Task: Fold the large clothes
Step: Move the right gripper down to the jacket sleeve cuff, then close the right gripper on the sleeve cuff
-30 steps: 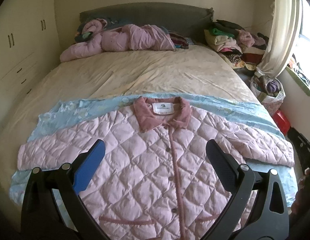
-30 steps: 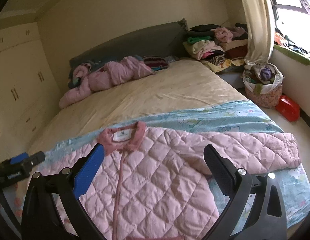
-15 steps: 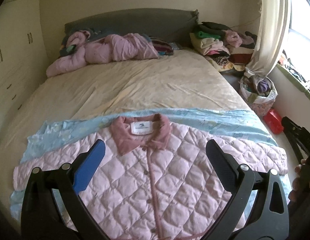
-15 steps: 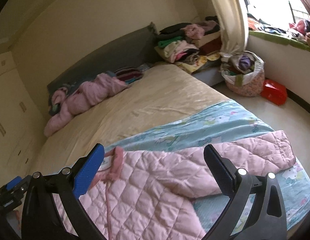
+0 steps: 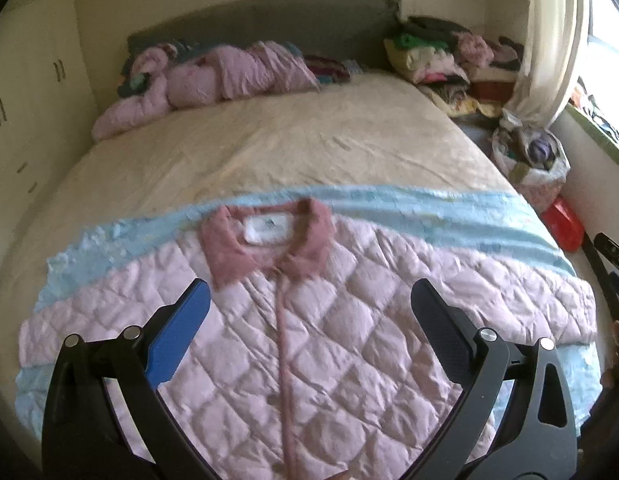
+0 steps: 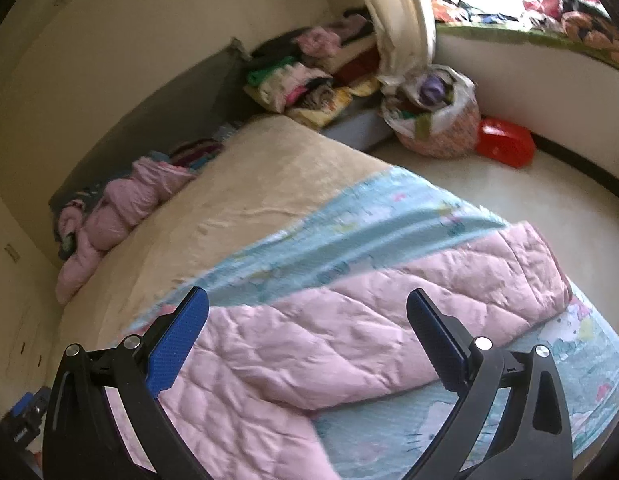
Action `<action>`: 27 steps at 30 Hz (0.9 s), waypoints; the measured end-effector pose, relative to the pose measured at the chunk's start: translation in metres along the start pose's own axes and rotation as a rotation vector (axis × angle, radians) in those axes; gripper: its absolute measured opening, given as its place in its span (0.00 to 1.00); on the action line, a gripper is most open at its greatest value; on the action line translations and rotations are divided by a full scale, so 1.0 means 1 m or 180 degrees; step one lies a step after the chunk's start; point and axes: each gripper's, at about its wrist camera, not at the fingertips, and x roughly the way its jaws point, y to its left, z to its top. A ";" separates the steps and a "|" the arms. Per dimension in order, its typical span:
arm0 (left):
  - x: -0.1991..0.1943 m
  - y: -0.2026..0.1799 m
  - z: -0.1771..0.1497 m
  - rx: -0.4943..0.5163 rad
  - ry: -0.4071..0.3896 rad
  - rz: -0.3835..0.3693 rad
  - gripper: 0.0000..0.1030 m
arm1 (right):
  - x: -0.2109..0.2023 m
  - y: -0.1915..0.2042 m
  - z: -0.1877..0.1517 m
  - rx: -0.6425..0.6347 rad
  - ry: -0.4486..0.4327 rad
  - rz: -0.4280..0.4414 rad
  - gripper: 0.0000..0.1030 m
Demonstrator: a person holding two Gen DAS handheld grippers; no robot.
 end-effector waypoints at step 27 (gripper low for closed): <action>0.094 -0.076 -0.096 0.0342 0.0567 -0.0211 0.91 | 0.104 -0.224 -0.062 0.1836 0.0311 -0.0775 0.96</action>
